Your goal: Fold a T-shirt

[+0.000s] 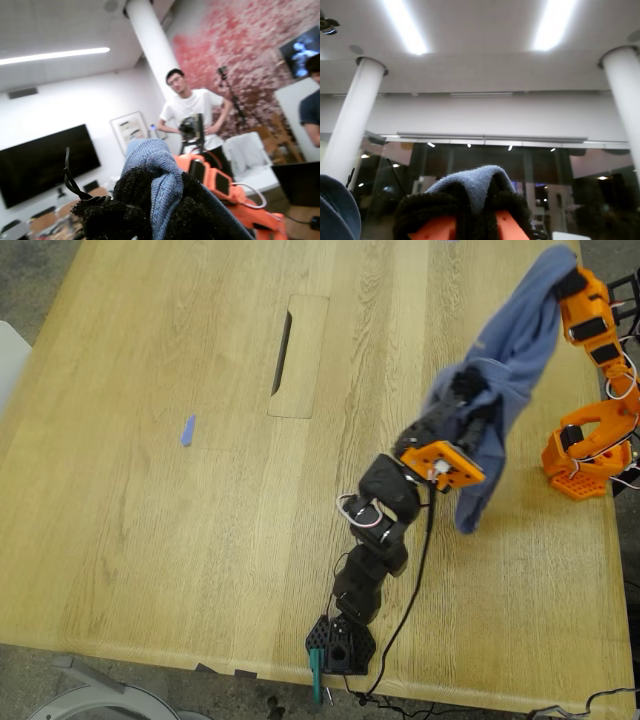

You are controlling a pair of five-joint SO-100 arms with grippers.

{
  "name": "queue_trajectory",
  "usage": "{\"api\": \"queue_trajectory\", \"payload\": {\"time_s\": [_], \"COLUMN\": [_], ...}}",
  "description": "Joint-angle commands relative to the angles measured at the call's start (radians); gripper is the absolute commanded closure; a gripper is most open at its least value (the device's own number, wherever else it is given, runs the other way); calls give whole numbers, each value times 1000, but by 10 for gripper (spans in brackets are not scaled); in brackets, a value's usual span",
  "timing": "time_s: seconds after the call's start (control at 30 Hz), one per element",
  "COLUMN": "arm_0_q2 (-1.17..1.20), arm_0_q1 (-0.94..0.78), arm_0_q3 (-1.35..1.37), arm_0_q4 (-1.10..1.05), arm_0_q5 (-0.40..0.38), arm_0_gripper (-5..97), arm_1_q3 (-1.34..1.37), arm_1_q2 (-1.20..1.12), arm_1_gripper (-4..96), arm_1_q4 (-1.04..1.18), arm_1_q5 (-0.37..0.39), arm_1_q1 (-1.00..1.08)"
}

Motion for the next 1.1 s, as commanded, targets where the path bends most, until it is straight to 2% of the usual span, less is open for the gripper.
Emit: {"api": "queue_trajectory", "payload": {"time_s": [0.0,0.2,0.67,1.07], "arm_0_q2": [0,-29,-37,12], "arm_0_q1": [54,152,232,224], "arm_0_q3": [-41,-38,-40,-41], "arm_0_q4": [-41,-34,69,264], "arm_0_q5": [3,6,2,-21], "arm_0_gripper": [918,918,918,918], "arm_1_q3": [-83,-75,-155,183], "arm_1_q2": [-3,-3,48,324], "arm_1_gripper": [914,914,914,914], "arm_1_q4": [11,-20,167,222], "arm_1_q5": [-9,-9,-21,11], "arm_1_q1": [-37,-55,0,69]}}
